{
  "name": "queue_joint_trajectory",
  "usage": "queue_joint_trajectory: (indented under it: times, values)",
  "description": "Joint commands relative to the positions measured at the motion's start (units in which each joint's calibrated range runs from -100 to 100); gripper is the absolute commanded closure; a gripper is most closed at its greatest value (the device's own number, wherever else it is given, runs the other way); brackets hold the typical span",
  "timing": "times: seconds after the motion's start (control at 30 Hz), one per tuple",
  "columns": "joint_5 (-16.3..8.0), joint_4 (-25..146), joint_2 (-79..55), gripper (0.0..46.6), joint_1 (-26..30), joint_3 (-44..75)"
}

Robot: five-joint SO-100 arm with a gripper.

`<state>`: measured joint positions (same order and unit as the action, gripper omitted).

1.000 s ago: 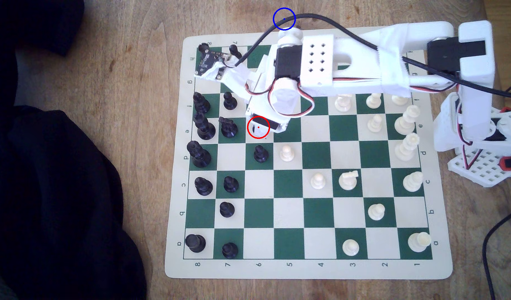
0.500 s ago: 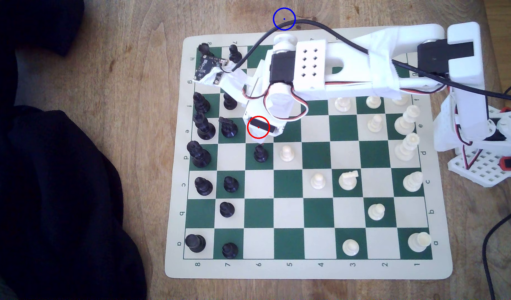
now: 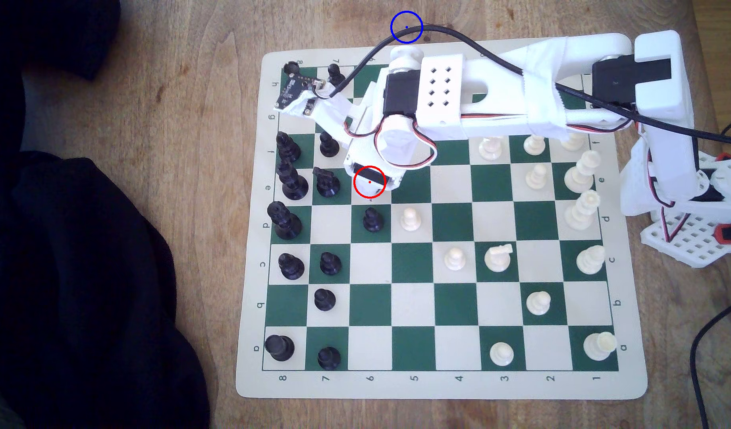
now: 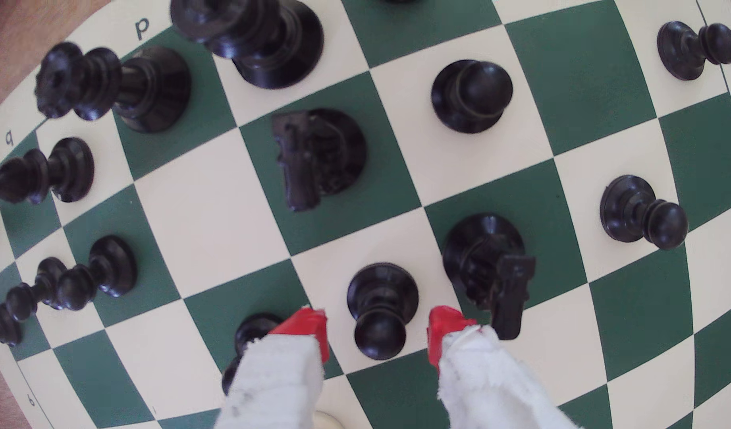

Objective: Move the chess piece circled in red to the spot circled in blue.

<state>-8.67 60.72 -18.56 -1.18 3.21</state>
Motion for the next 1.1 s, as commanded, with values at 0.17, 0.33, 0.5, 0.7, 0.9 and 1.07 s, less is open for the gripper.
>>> queue_joint_trajectory:
  times: [0.17, 0.33, 0.5, 0.7, 0.9, 1.07]
  values:
    - [-0.49, -1.5, 1.5, 35.2, 0.12, 6.04]
    - [-0.54, -1.5, 1.33, 40.7, 0.36, 6.31]
    - [-0.88, -1.09, 1.33, 43.5, 0.83, 7.04]
    - [-1.03, -0.52, 0.48, 33.2, 0.98, 7.04]
    - [-1.07, -0.19, -0.03, 33.6, 1.06, 7.22]
    - [-1.07, 0.3, 0.22, 39.3, 1.3, 7.58]
